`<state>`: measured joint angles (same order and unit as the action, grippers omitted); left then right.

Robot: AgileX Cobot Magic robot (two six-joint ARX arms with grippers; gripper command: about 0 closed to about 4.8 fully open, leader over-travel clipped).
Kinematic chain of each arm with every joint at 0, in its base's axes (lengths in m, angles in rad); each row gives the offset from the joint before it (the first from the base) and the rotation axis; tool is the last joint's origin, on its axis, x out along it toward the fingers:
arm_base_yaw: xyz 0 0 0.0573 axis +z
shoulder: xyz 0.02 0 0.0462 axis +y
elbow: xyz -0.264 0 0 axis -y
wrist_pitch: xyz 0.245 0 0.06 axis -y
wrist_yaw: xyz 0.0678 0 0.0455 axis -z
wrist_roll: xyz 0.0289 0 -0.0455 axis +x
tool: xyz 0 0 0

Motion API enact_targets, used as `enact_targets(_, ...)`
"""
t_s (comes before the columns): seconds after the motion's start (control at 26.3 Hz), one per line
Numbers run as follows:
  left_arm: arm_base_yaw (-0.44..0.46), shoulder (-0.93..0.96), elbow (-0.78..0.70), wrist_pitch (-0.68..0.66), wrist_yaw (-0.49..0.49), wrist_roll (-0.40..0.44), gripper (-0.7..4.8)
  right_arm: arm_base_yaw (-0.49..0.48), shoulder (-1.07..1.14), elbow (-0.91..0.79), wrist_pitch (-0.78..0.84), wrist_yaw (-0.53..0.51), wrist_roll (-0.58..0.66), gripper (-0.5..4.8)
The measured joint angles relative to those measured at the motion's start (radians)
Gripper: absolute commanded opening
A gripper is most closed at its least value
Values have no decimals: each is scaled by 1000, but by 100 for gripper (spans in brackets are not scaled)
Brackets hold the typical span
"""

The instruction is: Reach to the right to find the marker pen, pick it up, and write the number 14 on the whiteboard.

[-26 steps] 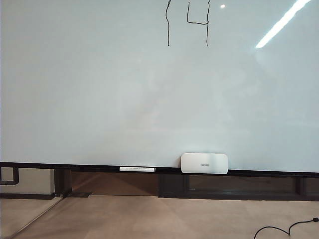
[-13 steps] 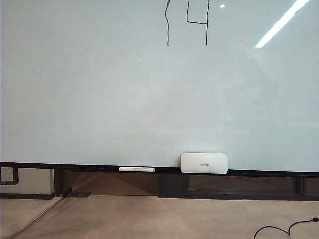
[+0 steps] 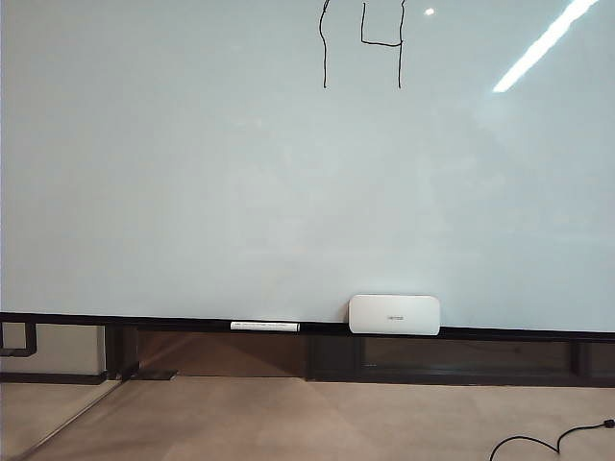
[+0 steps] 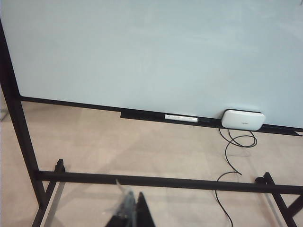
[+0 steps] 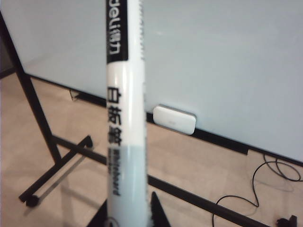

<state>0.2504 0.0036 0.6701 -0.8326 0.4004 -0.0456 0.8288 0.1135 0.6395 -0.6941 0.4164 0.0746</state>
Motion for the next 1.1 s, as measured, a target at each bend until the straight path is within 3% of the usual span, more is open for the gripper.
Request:
enact_targets(0.49, 0, 0, -190, 277, 21, -24, -6, 0, -18, -176, 176, -128, 59, -1)
enact_targets(0.68, -1, -1, -250, 362, 8, -105, -6, 0, -18, -250, 321, -149, 96, -1)
enact_targets(0.84, -1, 0, -322, 437, 55, -124, -6, 0, -18, -307, 399, -163, 97, -1)
enact_targets(1.1, -1, -2, -347, 523, 58, -84, -6, 0, -18, -330, 414, -183, 84, -1)
